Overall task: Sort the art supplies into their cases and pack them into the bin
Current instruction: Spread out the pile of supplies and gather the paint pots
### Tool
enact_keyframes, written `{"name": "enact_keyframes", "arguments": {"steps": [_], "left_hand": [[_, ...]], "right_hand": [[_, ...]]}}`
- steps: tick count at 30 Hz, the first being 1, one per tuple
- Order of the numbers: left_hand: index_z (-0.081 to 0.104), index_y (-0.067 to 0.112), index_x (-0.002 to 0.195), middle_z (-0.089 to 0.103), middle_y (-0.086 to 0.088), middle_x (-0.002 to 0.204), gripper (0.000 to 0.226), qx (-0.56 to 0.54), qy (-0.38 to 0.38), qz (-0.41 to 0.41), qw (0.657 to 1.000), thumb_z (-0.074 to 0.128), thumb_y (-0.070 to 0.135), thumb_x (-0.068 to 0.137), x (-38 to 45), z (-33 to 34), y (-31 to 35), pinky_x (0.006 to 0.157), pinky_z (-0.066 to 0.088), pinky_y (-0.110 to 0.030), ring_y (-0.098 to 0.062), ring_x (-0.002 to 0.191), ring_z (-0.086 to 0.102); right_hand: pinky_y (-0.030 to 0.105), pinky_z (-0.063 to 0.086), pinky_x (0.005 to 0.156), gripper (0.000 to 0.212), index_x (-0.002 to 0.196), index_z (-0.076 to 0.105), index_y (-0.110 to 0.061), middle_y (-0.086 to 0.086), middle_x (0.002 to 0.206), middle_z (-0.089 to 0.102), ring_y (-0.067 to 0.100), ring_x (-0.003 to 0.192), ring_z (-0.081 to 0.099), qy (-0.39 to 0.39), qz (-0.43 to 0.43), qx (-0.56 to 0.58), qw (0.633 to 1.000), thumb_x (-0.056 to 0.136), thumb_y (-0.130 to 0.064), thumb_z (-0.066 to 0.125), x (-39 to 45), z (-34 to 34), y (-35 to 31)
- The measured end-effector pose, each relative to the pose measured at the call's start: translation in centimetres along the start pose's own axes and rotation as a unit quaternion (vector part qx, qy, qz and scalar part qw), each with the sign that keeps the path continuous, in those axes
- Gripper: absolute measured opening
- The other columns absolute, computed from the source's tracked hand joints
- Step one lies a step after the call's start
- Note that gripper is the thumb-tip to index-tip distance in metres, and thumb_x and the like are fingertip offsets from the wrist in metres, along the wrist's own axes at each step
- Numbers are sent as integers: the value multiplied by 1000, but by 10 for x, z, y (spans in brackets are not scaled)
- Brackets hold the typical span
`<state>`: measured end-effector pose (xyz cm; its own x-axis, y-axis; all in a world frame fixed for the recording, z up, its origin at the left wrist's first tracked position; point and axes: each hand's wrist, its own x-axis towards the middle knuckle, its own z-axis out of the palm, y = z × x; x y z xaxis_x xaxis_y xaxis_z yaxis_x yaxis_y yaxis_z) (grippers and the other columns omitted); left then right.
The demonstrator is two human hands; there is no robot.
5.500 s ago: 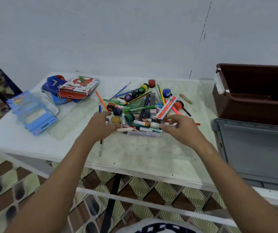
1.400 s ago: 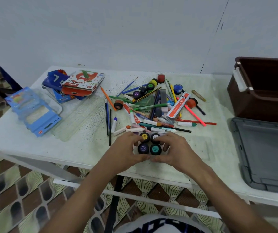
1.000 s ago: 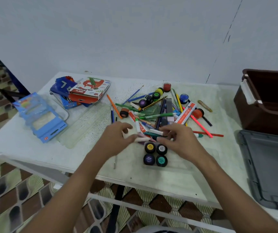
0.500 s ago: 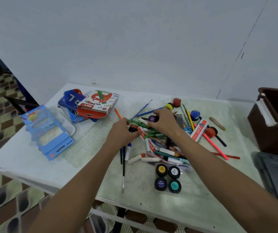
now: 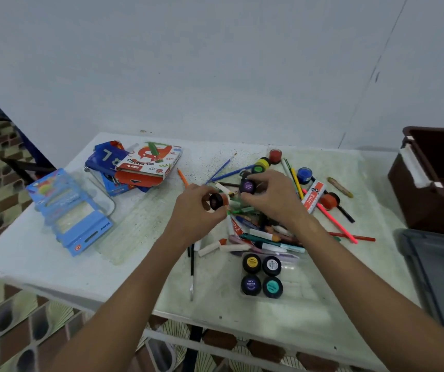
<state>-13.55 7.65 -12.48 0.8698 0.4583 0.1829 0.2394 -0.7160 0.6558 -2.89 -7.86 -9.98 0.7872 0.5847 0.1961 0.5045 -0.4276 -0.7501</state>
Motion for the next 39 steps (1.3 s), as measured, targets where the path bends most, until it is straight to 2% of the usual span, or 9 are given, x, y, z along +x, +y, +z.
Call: {"name": "enact_keyframes", "arguments": {"steps": [5, 12, 17, 21, 26, 28, 32, 35, 39], "left_hand": [[70, 21, 101, 58, 3, 92, 30, -28, -64, 32, 997, 76, 31, 74, -42, 12, 43, 72, 49, -21, -7, 79, 61], [68, 20, 112, 54, 5, 93, 43, -13, -168, 62, 984, 79, 32, 73, -81, 36, 74, 75, 51, -25, -10, 81, 58], [68, 18, 115, 51, 5, 90, 44, 22, -164, 83, 983, 77, 33, 75, -82, 49, 83, 66, 37, -14, -10, 77, 51], [69, 12, 110, 50, 4, 92, 38, 36, -174, 116, 977, 77, 27, 76, -80, 56, 92, 64, 31, -5, -9, 78, 46], [69, 14, 102, 45, 7, 89, 29, 76, -200, 124, 969, 73, 28, 77, -82, 64, 92, 59, 28, -10, -9, 80, 42], [69, 17, 101, 47, 7, 90, 27, 81, -206, 120, 968, 74, 28, 77, -84, 67, 90, 63, 30, -13, -12, 83, 46], [66, 23, 105, 50, 4, 98, 38, 60, -190, 87, 976, 78, 39, 73, -89, 66, 83, 74, 40, -20, -11, 88, 49], [62, 23, 96, 47, 7, 94, 39, 84, -181, 47, 979, 78, 46, 70, -95, 53, 75, 64, 35, -13, -9, 83, 48], [61, 22, 89, 55, 8, 79, 40, 158, -204, 9, 966, 71, 58, 73, -106, 43, 77, 56, 39, -24, -9, 70, 52]], "right_hand": [[19, 47, 68, 30, 102, 73, -15, -12, 82, 61, 1, 73, 57, -25, 41, 1, 999, 72, -18, 78, -69, -40, 17], [15, 42, 63, 38, 102, 72, -23, -6, 89, 64, 6, 76, 56, -39, 81, -6, 996, 66, -23, 82, -135, -59, 50], [29, 50, 71, 32, 101, 72, -19, -2, 94, 64, 12, 77, 57, -36, 67, -35, 996, 70, -19, 79, -145, -59, 56], [28, 50, 72, 30, 100, 72, -18, -1, 93, 63, 11, 78, 57, -37, 65, -56, 996, 70, -20, 78, -148, -60, 63], [32, 51, 76, 41, 111, 69, -17, -1, 98, 59, 12, 83, 57, -49, 70, -68, 994, 70, -20, 75, -149, -53, 73], [29, 50, 78, 46, 116, 67, -15, -2, 101, 56, 11, 83, 57, -42, 71, -65, 994, 72, -21, 76, -150, -50, 76], [5, 37, 70, 46, 120, 65, -14, -1, 102, 50, 5, 77, 50, -29, 63, -55, 996, 75, -19, 77, -155, -48, 78], [3, 37, 66, 44, 117, 66, -16, -2, 99, 48, 3, 77, 50, -18, 64, -45, 997, 76, -21, 78, -158, -49, 81], [5, 39, 65, 41, 113, 68, -14, -3, 96, 50, 6, 78, 54, -1, 58, -36, 998, 74, -24, 79, -164, -47, 87]]}}
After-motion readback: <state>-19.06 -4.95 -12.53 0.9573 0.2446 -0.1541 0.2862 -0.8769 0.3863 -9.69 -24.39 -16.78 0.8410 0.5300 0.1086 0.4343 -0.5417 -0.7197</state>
